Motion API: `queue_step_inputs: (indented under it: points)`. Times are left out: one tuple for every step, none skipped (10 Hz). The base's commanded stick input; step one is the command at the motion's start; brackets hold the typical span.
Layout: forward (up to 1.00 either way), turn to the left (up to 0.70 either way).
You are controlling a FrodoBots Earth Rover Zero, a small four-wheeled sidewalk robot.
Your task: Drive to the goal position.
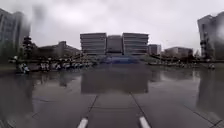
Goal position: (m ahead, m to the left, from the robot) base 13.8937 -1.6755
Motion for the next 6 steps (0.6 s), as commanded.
queue_step_inputs:
  points:
    - [1.0,0.0]
    - [1.0,0.0]
    - [1.0,0.0]
    - [1.0,0.0]
    - [1.0,0.0]
    - [1.0,0.0]
